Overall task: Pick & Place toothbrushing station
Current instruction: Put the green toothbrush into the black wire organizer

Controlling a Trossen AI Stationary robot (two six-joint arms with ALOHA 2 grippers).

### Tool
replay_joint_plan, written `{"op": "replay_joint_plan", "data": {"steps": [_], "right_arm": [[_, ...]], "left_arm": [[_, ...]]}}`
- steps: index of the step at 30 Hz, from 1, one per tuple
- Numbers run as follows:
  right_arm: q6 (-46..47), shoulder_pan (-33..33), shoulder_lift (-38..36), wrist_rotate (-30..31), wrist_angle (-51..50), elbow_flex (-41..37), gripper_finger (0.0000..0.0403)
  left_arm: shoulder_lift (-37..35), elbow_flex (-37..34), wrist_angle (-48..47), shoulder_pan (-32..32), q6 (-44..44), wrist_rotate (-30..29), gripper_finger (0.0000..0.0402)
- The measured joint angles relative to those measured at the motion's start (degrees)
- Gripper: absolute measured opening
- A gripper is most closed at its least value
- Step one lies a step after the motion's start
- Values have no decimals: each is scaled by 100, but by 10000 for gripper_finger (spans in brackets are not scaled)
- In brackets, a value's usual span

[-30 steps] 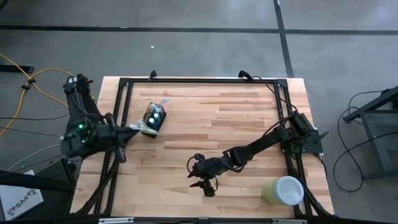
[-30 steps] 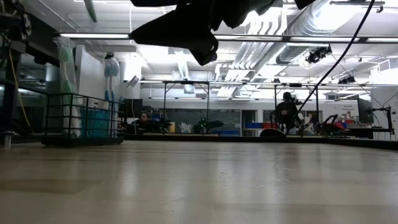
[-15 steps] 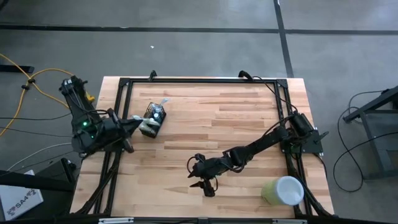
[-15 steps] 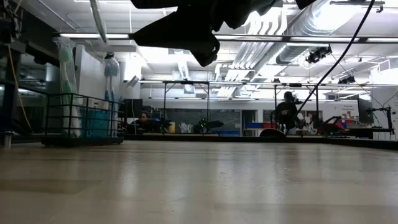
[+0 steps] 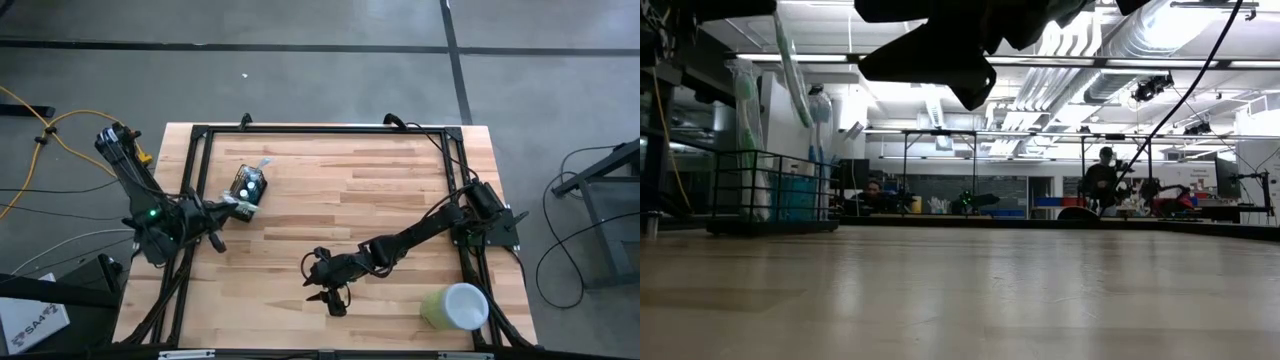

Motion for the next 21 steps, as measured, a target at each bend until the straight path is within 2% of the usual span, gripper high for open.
{"op": "replay_joint_plan", "data": {"steps": [3, 9, 13, 17, 19, 21], "right_arm": [[4, 0, 0, 0, -21, 0, 184], [26, 0, 0, -4, -47, 0, 184], [27, 0, 0, 11, -47, 0, 184], [26, 0, 0, 17, -46, 0, 184], [26, -4, 0, 22, -45, 0, 184], [26, -13, 0, 22, -45, 0, 184]], "left_arm": [[-26, -63, 10, 7, -87, -4, 2], [-444, -61, 330, 73, 582, 7, 2], [-784, -61, 1323, 69, 1969, 353, 2], [-1101, -59, 2403, 65, 3826, 1241, 2], [-1298, -55, 2613, 65, 4497, 1700, 2], [-1526, -55, 2606, 63, 4878, 1864, 2]]}}
